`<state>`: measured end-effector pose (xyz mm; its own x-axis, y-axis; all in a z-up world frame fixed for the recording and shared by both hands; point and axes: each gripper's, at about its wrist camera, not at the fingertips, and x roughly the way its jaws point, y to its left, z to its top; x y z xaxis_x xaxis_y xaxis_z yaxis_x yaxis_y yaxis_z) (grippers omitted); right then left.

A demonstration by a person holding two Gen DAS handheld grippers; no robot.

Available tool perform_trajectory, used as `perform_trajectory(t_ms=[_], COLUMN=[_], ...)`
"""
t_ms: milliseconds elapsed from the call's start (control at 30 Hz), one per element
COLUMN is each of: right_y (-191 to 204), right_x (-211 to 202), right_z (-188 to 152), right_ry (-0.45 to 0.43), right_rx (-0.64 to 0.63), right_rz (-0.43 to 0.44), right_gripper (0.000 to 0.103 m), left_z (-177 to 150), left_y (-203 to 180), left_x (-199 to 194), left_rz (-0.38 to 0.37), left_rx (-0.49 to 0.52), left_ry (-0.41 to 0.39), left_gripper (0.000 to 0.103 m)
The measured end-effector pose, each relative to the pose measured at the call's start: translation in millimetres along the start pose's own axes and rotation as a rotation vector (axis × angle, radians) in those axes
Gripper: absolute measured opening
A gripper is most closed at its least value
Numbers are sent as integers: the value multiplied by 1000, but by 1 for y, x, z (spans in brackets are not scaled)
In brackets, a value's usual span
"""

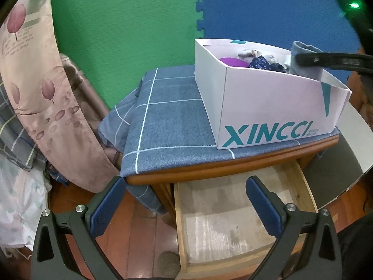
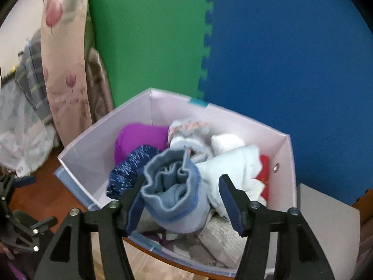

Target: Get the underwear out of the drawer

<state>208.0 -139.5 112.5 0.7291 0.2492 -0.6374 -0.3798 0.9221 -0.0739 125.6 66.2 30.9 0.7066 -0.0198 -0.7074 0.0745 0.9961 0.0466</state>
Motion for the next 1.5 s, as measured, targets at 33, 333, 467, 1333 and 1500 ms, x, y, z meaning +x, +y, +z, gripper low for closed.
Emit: perform_trajectory(t_ms=[33, 333, 467, 1333, 1500], right_y=[-1, 30, 36, 34, 35], right_x=[-10, -83, -82, -83, -84], right_z=[-3, -94, -125, -137, -138], right_ry=[-39, -275, -249, -267, -264], right_rx=[17, 121, 167, 150, 143], right_rz=[3, 17, 56, 62, 62], right_gripper=[62, 74, 74, 74, 74], left_z=[0, 2, 9, 67, 67], left_y=[0, -7, -10, -40, -45], left_x=[-1, -16, -29, -105, -100], left_rz=[-2, 30, 28, 119, 39], left_rx=[-3, 23, -1, -40, -39], left_ry=[1, -30, -59, -428, -397], left_gripper=[103, 103, 103, 103, 103])
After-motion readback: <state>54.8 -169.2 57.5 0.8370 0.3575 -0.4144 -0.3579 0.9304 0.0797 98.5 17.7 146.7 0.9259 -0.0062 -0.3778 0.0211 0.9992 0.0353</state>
